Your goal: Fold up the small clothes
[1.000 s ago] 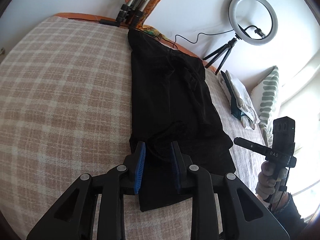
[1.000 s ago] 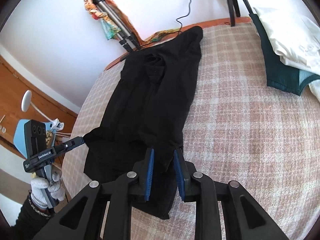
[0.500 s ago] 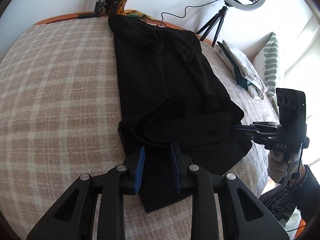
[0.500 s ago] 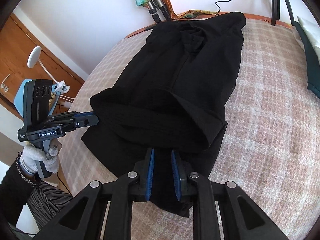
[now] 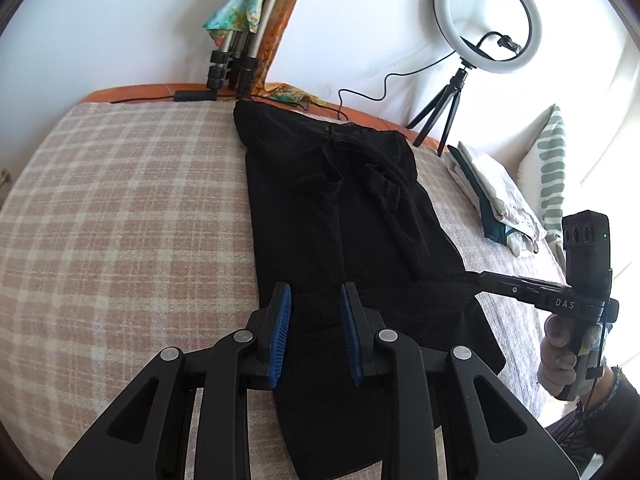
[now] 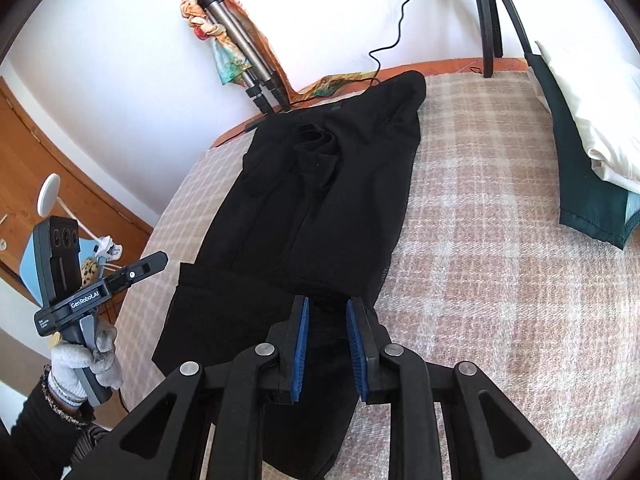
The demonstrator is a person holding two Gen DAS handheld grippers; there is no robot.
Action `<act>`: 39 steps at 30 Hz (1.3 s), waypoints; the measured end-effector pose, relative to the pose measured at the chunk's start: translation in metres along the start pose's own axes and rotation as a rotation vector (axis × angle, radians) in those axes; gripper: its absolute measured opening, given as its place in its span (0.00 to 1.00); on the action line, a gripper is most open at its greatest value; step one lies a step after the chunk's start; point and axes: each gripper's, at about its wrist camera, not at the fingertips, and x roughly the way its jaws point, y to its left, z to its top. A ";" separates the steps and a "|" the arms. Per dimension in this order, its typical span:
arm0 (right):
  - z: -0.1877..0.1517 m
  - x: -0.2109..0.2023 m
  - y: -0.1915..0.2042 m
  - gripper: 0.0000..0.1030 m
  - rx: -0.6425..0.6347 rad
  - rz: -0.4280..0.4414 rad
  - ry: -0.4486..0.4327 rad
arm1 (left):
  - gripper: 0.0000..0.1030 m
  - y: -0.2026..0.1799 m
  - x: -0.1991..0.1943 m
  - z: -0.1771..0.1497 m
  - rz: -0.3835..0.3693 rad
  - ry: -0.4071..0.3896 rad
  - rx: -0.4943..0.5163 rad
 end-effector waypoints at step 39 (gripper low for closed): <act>0.064 0.000 -0.012 0.37 -0.112 -0.150 -0.042 | 0.26 0.033 0.018 0.052 0.063 -0.007 -0.048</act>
